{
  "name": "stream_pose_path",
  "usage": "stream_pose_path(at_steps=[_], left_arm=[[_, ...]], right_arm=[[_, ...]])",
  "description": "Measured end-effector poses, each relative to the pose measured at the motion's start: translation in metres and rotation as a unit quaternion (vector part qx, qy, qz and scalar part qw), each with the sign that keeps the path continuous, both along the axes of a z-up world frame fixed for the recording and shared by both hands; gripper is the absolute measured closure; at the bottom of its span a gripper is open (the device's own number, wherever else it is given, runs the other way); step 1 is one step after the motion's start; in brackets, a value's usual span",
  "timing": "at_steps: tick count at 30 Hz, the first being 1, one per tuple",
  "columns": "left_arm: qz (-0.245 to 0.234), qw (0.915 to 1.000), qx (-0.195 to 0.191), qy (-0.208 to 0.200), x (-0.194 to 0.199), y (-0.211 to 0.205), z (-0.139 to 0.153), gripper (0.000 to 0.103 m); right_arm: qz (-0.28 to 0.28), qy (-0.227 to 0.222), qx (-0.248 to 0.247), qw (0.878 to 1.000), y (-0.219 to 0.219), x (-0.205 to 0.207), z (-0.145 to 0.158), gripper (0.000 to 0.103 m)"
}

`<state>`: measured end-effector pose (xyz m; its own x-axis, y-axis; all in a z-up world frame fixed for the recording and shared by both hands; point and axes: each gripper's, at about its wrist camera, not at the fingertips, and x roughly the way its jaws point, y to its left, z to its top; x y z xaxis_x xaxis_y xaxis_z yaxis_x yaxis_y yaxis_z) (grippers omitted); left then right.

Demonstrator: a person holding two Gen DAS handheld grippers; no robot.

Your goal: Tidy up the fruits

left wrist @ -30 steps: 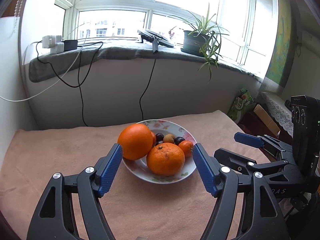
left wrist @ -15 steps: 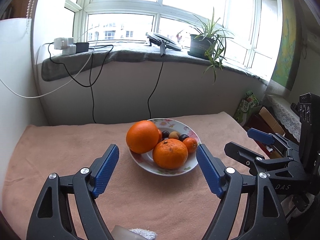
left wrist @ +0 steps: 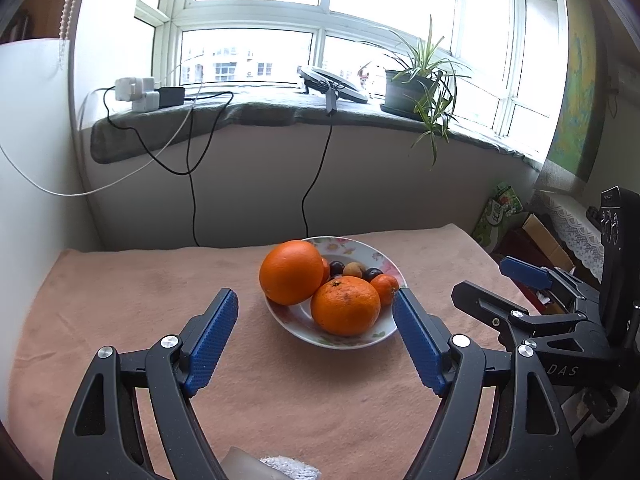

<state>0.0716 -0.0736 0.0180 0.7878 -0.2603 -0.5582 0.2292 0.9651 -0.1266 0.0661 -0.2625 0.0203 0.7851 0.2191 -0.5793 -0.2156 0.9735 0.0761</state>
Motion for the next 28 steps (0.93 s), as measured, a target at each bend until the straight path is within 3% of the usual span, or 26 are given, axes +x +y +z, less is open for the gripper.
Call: stream_pose_path(at_steps=[28], left_arm=[[-0.002,0.9999,0.008,-0.011,-0.0072,0.0006,0.0019,0.023]], right_arm=[[0.006,0.004,-0.005,1.000,0.0065,0.0003,-0.0046,0.001]])
